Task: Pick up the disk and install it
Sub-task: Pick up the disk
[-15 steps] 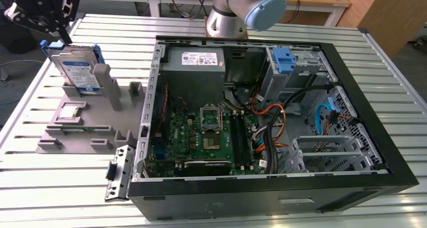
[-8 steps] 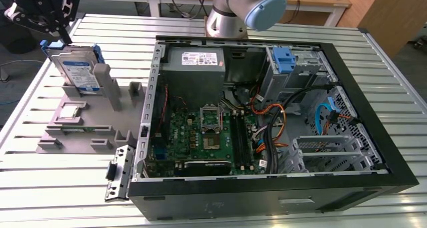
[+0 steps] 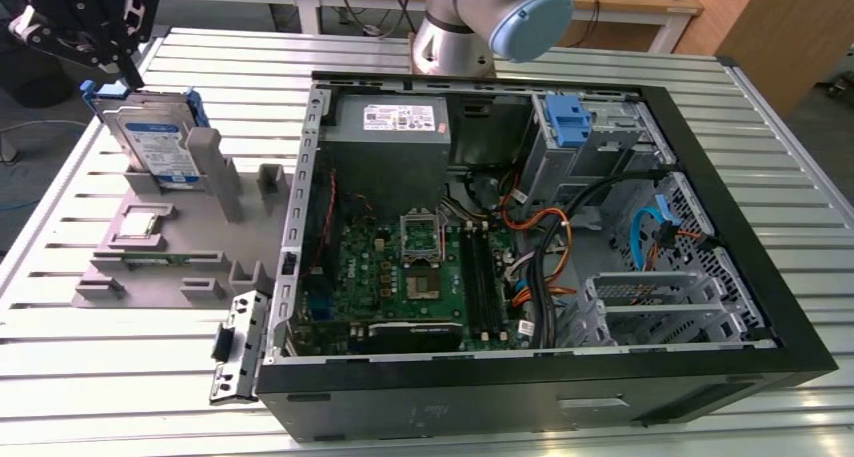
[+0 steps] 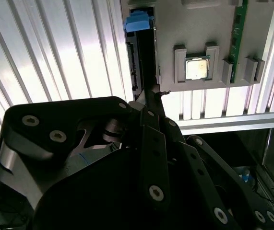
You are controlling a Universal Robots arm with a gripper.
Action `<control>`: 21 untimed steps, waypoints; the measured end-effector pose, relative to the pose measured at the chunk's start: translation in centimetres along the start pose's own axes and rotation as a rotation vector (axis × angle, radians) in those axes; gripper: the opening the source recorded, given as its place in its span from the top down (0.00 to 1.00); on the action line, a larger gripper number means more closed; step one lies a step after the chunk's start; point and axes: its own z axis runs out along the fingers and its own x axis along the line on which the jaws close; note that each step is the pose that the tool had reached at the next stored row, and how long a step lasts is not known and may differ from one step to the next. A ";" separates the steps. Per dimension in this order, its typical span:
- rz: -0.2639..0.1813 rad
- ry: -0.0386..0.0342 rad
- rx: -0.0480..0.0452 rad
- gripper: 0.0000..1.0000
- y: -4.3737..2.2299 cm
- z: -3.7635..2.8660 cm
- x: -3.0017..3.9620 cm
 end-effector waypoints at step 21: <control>-0.239 0.0091 -0.0065 0.90 -0.01 0.12 0.00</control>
